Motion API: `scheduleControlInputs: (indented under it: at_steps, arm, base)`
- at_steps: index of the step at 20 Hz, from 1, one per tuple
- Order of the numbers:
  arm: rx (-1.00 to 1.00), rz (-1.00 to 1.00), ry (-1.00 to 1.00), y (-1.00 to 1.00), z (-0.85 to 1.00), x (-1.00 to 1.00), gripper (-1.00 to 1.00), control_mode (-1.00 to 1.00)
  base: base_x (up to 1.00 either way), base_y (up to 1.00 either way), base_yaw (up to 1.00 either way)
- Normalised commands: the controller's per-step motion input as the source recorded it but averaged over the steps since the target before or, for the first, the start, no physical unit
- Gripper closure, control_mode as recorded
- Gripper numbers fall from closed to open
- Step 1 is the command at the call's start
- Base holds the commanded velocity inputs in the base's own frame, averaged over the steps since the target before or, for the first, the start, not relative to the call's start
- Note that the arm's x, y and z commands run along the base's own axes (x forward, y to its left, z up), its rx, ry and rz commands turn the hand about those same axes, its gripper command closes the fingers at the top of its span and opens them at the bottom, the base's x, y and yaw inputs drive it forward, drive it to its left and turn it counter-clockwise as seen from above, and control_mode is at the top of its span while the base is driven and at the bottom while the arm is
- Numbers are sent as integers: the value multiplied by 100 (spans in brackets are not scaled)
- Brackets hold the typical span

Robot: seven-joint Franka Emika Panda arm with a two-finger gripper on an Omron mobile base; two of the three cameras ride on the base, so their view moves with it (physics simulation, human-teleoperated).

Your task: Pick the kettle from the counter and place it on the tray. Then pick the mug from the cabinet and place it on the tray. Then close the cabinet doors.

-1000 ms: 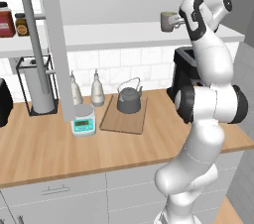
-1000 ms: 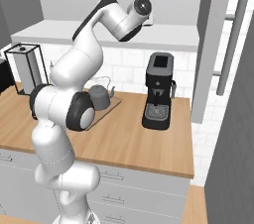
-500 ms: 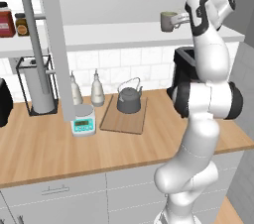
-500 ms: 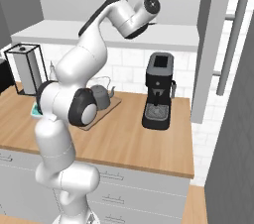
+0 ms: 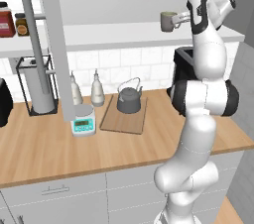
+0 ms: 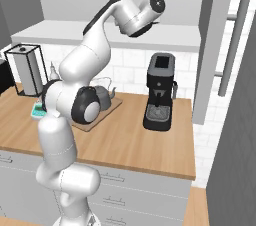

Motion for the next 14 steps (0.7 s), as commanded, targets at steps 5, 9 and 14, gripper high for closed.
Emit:
scheduleControlInputs:
  at_steps: [5,9,14]
  arm:
    - [0,0,0,10,-9,10,100,-100]
    - [0,0,0,7,-10,22,100,-100]
    - [0,0,0,0,-5,10,100,-100]
  base:
    - [0,0,0]
    - [0,0,0]
    - [0,0,0]
